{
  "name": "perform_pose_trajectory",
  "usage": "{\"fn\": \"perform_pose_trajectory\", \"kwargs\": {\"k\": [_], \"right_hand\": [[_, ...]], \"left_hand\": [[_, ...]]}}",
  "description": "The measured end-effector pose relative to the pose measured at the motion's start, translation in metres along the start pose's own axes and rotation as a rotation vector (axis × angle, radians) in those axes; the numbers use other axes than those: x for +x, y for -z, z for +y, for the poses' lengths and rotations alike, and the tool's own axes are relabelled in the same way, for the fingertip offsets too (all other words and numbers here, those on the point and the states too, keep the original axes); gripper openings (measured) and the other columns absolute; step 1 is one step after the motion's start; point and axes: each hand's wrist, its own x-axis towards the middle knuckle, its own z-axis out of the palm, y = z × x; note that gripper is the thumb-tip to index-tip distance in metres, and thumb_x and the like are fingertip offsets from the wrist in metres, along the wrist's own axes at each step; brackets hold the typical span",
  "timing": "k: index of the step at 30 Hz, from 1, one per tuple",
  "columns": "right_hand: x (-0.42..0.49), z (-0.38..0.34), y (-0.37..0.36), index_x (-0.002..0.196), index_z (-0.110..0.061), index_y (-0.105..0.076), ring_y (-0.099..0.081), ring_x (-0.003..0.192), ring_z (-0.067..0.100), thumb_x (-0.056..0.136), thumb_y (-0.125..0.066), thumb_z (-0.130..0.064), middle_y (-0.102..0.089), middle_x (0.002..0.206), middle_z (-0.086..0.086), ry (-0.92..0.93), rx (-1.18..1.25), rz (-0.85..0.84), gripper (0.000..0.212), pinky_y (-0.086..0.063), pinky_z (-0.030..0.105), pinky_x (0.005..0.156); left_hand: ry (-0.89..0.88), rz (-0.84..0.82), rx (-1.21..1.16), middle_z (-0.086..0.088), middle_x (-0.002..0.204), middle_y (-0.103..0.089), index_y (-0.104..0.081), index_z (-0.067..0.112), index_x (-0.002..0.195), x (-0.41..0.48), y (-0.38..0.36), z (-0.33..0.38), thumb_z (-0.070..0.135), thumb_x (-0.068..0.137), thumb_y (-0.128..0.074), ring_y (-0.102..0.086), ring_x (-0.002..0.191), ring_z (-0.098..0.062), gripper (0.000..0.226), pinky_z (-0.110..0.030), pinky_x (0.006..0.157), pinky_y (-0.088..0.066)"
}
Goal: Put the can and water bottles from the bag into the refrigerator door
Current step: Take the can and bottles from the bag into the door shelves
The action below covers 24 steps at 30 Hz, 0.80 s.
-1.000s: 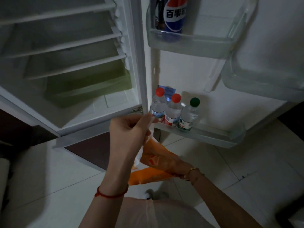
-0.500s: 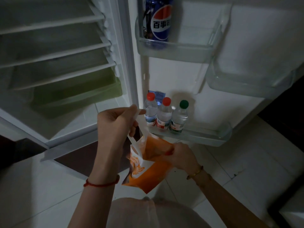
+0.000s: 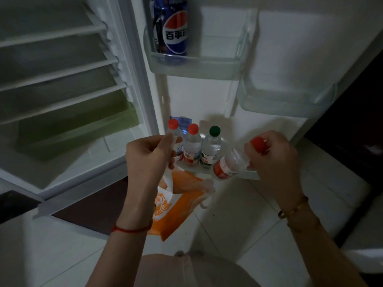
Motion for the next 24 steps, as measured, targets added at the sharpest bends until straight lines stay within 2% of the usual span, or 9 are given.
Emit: {"fn": "perform_pose_trajectory", "kwargs": {"k": [3,5,7,9,13,17,20,24], "right_hand": [[0.013,0.014,-0.002,0.089,-0.013,-0.058,-0.064,0.074,0.03,0.08,-0.068,-0.03,-0.061,0.087,0.01,-0.007,0.035,0.064,0.022,-0.056,0.042,0.07],[0.023,0.024,-0.01,0.089,-0.016,-0.056,-0.065,0.075,0.031,0.077,-0.064,-0.038,-0.061,0.089,0.009,-0.027,0.047,0.102,0.026,-0.057,0.047,0.069],[0.033,0.034,-0.022,0.091,-0.016,-0.057,-0.065,0.078,0.029,0.078,-0.064,-0.039,-0.061,0.092,0.009,-0.041,0.027,0.117,0.027,-0.056,0.046,0.072],[0.041,0.041,-0.034,0.093,-0.011,-0.06,-0.061,0.082,0.027,0.079,-0.068,-0.029,-0.061,0.093,0.011,-0.031,-0.01,0.104,0.024,-0.053,0.042,0.076],[0.056,0.052,-0.062,0.091,-0.003,-0.063,-0.057,0.081,0.027,0.081,-0.069,-0.023,-0.062,0.091,0.016,-0.037,-0.026,0.023,0.023,-0.047,0.033,0.074],[0.065,0.057,-0.084,0.091,-0.001,-0.064,-0.058,0.085,0.031,0.081,-0.068,-0.019,-0.062,0.092,0.018,-0.06,-0.081,-0.039,0.021,-0.037,0.028,0.071],[0.071,0.061,-0.096,0.094,-0.001,-0.066,-0.06,0.088,0.033,0.083,-0.068,-0.023,-0.063,0.092,0.019,-0.049,-0.104,-0.053,0.024,-0.038,0.028,0.074],[0.081,0.068,-0.102,0.095,-0.002,-0.065,-0.06,0.089,0.033,0.086,-0.067,-0.035,-0.063,0.092,0.019,-0.039,-0.121,-0.039,0.035,-0.044,0.034,0.076]], "left_hand": [[-0.006,0.02,0.016,-0.006,0.052,-0.058,-0.079,0.013,0.075,0.001,0.005,-0.003,0.02,0.093,-0.062,-0.049,0.046,-0.016,0.026,-0.028,0.048,-0.041],[0.002,0.049,0.015,-0.01,0.055,-0.06,-0.079,0.017,0.071,0.003,0.008,-0.004,0.019,0.093,-0.062,-0.049,0.046,-0.016,0.029,-0.029,0.05,-0.043],[0.014,0.077,0.014,-0.01,0.056,-0.062,-0.079,0.02,0.066,0.006,0.011,-0.005,0.02,0.093,-0.063,-0.05,0.046,-0.014,0.032,-0.03,0.052,-0.045],[0.02,0.095,0.021,-0.004,0.053,-0.063,-0.078,0.022,0.065,0.007,0.013,-0.005,0.02,0.094,-0.063,-0.051,0.045,-0.011,0.032,-0.028,0.051,-0.047],[0.033,0.116,0.013,-0.001,0.053,-0.062,-0.08,0.018,0.073,0.006,0.017,-0.008,0.022,0.093,-0.062,-0.053,0.05,-0.013,0.027,-0.029,0.054,-0.047],[0.041,0.134,0.006,-0.01,0.063,-0.069,-0.08,0.022,0.07,0.009,0.019,-0.011,0.021,0.092,-0.063,-0.054,0.051,-0.01,0.029,-0.031,0.055,-0.046],[0.038,0.123,0.005,-0.017,0.067,-0.068,-0.08,0.022,0.069,0.012,0.017,-0.011,0.019,0.092,-0.063,-0.052,0.05,-0.011,0.029,-0.031,0.056,-0.044],[0.043,0.084,0.014,-0.006,0.052,-0.059,-0.08,0.017,0.071,0.014,0.014,-0.008,0.019,0.093,-0.062,-0.047,0.043,-0.011,0.029,-0.024,0.047,-0.041]]}}
